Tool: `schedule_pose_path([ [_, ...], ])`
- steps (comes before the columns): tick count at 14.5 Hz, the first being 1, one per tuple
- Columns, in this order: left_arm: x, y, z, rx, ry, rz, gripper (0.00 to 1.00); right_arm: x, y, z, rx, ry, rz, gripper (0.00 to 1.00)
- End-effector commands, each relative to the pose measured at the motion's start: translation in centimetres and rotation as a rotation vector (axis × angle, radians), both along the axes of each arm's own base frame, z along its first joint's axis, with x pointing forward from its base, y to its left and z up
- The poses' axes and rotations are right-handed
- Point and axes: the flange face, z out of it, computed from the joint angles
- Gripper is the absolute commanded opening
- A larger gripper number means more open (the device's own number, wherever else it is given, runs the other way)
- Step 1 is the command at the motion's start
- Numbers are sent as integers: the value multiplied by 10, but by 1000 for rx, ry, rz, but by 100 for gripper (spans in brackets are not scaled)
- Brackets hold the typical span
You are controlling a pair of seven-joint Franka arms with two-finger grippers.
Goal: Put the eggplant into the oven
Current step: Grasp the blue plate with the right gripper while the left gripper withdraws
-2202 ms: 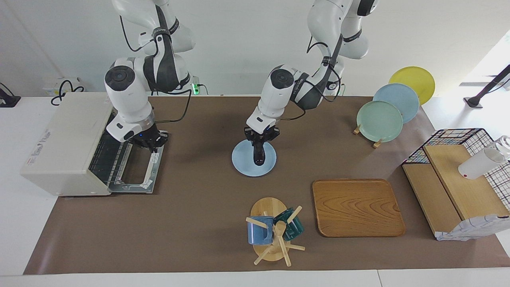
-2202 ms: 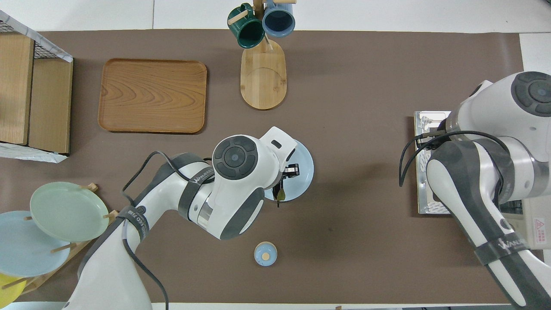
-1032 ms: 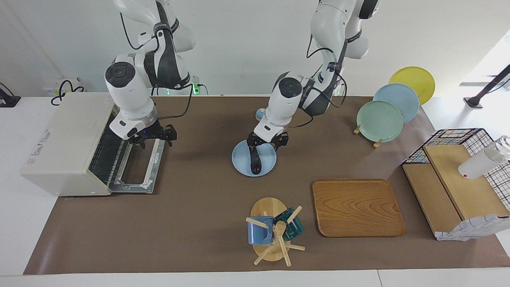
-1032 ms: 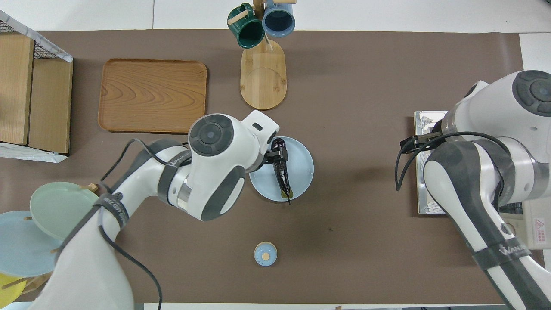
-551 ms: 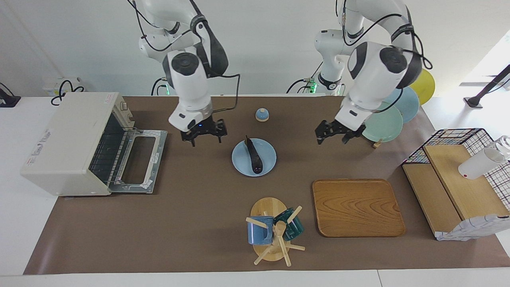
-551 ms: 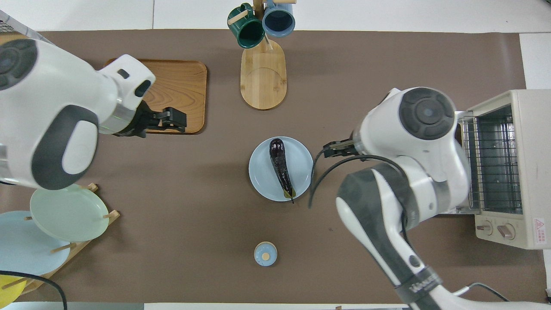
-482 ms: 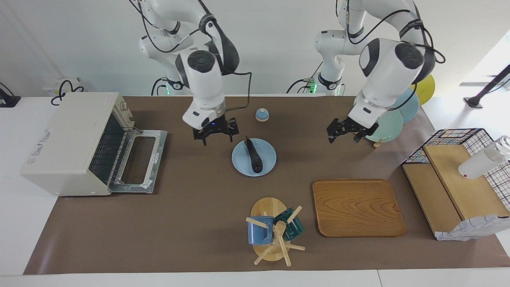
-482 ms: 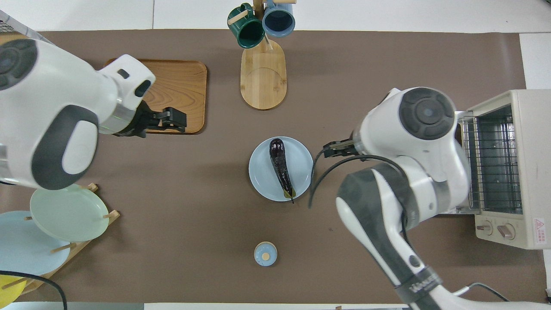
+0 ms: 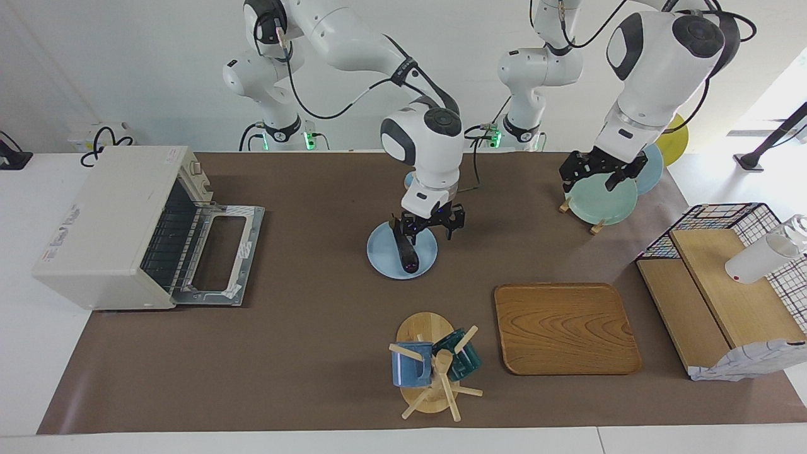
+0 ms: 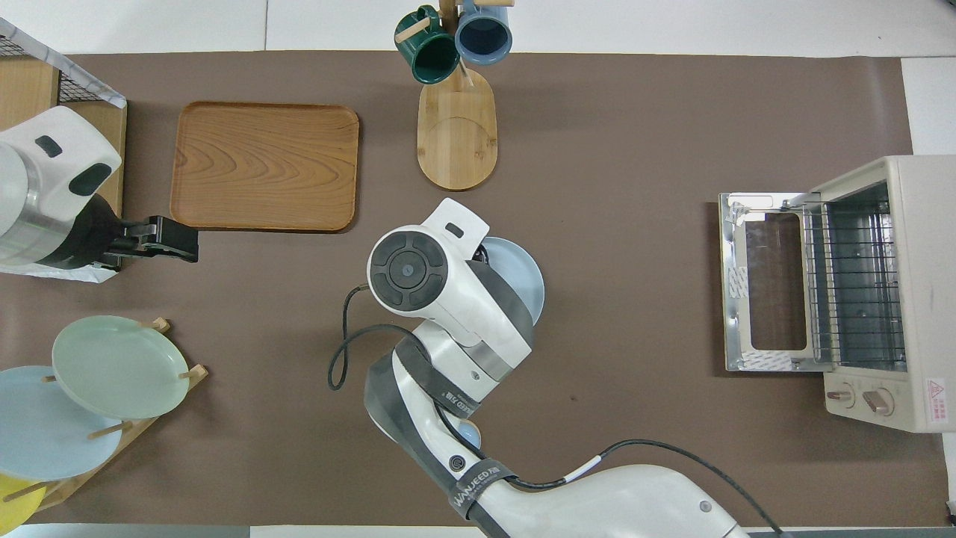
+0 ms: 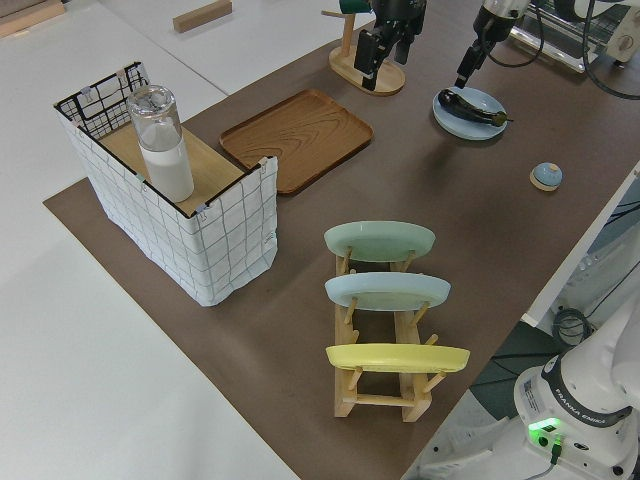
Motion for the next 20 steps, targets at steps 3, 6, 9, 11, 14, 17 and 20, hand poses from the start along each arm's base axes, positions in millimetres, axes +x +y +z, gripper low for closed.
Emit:
schedule_pose_path([
  [3, -8, 2, 15, 23, -7, -36, 100, -9, -11, -28, -4, -19, 1, 50],
  [6, -6, -2, 9, 17, 6, -41, 100, -19, -19, -45, 12, -29, 6, 36],
  [9, -1, -3, -3, -15, 37, -32, 100, -27, -16, -51, 12, -25, 17, 36],
  [11, 3, -5, 19, -29, 16, -34, 100, -28, -17, -51, 12, -25, 17, 32],
  [14, 7, -9, 28, -38, 38, -41, 100, -31, -17, -49, -2, -15, 23, 0],
  [17, 4, -9, 19, -33, 55, -42, 100, -10, -21, -6, -133, 13, 40, 0],
  [20, 4, -13, 17, -32, 59, -46, 100, 7, -39, 31, -294, 47, 116, 0],
])
